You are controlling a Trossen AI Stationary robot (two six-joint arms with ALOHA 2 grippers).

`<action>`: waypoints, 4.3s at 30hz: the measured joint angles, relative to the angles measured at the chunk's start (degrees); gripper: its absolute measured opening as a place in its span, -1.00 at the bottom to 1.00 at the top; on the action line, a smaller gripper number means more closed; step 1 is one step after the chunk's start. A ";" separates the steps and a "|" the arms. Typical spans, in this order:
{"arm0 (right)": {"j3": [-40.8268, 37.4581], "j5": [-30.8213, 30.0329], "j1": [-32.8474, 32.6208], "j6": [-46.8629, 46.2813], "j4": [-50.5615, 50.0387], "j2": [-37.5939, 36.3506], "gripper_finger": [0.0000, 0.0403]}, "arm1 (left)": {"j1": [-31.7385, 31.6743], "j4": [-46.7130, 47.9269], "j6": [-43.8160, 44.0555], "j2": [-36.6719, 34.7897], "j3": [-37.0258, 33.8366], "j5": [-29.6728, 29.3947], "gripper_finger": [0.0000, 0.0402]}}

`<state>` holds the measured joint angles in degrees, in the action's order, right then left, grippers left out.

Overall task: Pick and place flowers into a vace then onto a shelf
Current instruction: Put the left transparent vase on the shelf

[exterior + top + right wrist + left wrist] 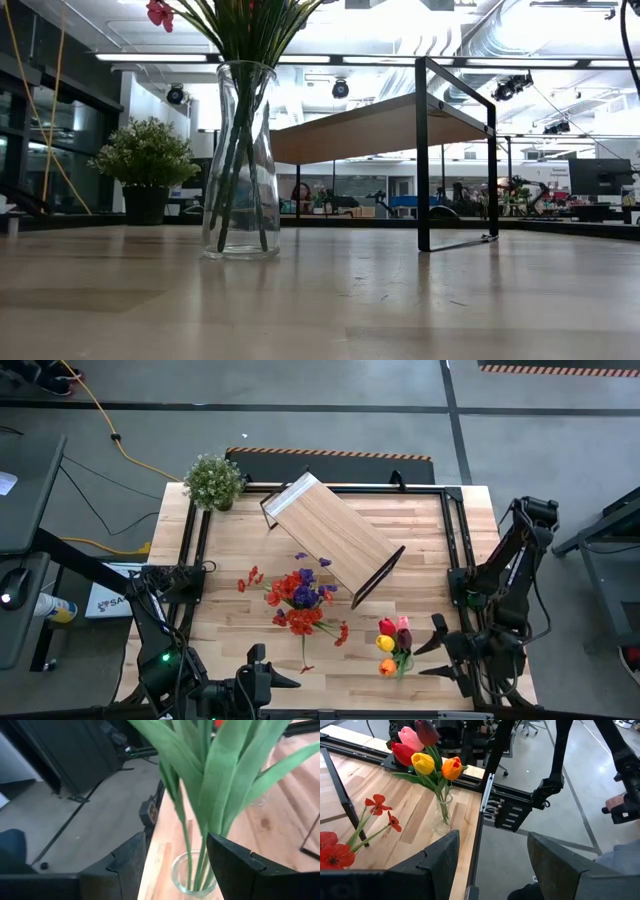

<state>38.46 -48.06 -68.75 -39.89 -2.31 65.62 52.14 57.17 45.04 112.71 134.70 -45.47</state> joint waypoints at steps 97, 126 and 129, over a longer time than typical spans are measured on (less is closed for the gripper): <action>0.04 10.80 0.00 39.43 50.67 -12.87 -0.01 | 2.40 16.44 56.78 0.98 -45.39 11.28 0.33; 0.04 6.19 0.07 38.89 50.69 -12.87 -0.01 | 2.60 16.38 56.92 1.03 -49.79 8.83 0.33; 0.04 6.20 0.07 38.88 50.69 -12.87 -0.01 | 2.60 15.89 59.82 1.03 -50.88 8.79 0.33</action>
<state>38.50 -41.85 -68.69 -1.01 48.38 52.75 54.74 73.06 104.85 113.73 83.81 -36.69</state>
